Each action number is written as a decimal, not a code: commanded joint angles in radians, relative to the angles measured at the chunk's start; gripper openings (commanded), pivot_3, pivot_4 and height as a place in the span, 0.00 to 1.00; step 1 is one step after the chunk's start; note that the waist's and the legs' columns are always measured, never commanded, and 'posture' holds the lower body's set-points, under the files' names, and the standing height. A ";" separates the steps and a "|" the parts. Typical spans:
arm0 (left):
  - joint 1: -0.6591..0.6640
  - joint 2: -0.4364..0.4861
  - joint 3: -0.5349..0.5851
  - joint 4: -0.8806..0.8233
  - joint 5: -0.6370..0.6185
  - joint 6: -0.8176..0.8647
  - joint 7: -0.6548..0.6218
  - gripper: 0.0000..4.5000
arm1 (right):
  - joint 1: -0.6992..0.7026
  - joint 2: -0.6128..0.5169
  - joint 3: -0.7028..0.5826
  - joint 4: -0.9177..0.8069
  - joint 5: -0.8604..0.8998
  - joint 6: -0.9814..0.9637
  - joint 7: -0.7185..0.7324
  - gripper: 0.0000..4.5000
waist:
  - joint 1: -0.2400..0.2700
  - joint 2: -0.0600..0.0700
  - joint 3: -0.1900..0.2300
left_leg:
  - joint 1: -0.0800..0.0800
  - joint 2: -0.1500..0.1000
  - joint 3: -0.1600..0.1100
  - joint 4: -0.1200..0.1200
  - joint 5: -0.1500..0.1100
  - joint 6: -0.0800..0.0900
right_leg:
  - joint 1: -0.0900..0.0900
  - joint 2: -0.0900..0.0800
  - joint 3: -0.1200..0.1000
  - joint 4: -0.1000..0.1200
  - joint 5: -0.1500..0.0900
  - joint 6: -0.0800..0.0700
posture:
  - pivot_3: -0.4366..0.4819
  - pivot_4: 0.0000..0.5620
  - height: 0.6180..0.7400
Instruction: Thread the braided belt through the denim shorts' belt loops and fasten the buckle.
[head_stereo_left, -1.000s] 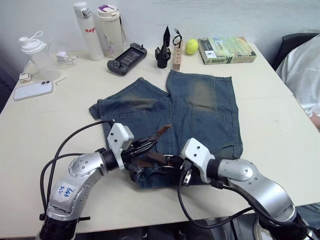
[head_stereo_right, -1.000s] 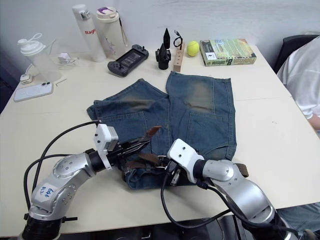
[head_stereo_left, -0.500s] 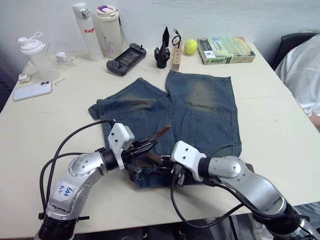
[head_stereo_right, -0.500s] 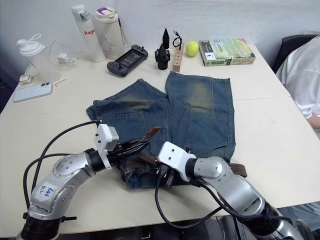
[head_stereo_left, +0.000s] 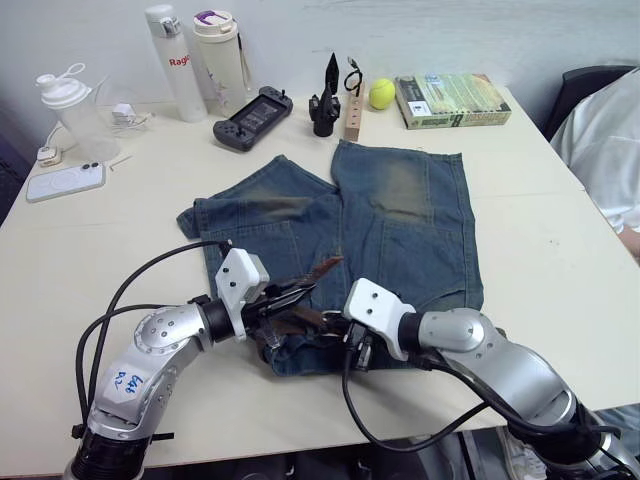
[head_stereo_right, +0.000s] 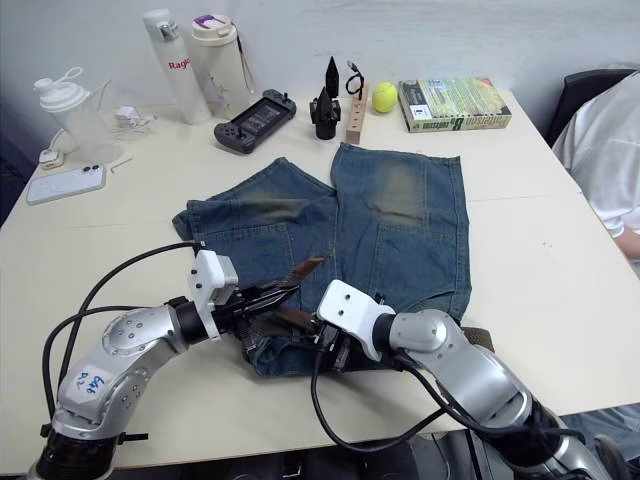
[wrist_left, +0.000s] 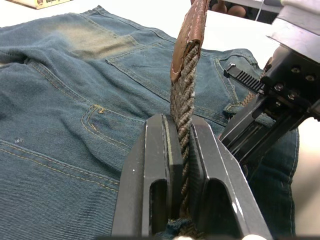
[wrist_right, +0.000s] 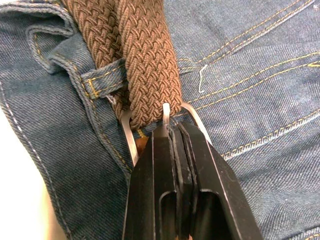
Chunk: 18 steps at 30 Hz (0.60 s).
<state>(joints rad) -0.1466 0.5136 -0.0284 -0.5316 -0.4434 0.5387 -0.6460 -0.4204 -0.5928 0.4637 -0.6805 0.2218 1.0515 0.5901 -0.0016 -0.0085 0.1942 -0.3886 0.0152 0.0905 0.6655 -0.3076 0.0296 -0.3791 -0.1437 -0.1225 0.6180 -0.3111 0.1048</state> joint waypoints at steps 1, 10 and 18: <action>-0.027 0.014 -0.006 -0.007 0.004 -0.038 -0.030 0.04 | -0.018 -0.017 0.073 0.043 0.026 0.113 0.031 0.01 | 0.000 0.000 0.000 | 0.000 0.000 0.000 0.000 0.000 0.000 | 0.000 0.000 0.000 0.000 0.000 0.000 | 0.48 0.27 0.81; -0.155 0.123 -0.015 0.106 -0.035 -0.076 -0.264 0.04 | -0.134 -0.052 0.235 0.150 0.037 0.203 0.105 0.01 | -0.003 -0.002 -0.003 | 0.002 0.000 0.000 -0.002 -0.001 -0.001 | 0.001 0.000 0.000 -0.001 -0.001 -0.001 | 0.48 0.27 0.81; -0.326 0.175 -0.069 0.307 -0.005 -0.135 -0.488 0.04 | -0.178 -0.030 0.345 0.206 -0.002 0.190 0.109 0.01 | -0.012 -0.008 -0.008 | 0.004 0.002 0.000 -0.002 0.000 -0.002 | 0.001 0.001 -0.001 0.001 -0.002 -0.003 | 0.48 0.27 0.81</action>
<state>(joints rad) -0.4173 0.6758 -0.0991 -0.2538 -0.4508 0.4515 -1.0681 -0.6608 -0.6211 0.6534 -0.6019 0.2207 1.1777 0.6892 -0.0134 -0.0169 0.1862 -0.3846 0.0179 0.0908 0.6636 -0.3080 0.0268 -0.3782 -0.1417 -0.1242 0.6190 -0.3129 0.1015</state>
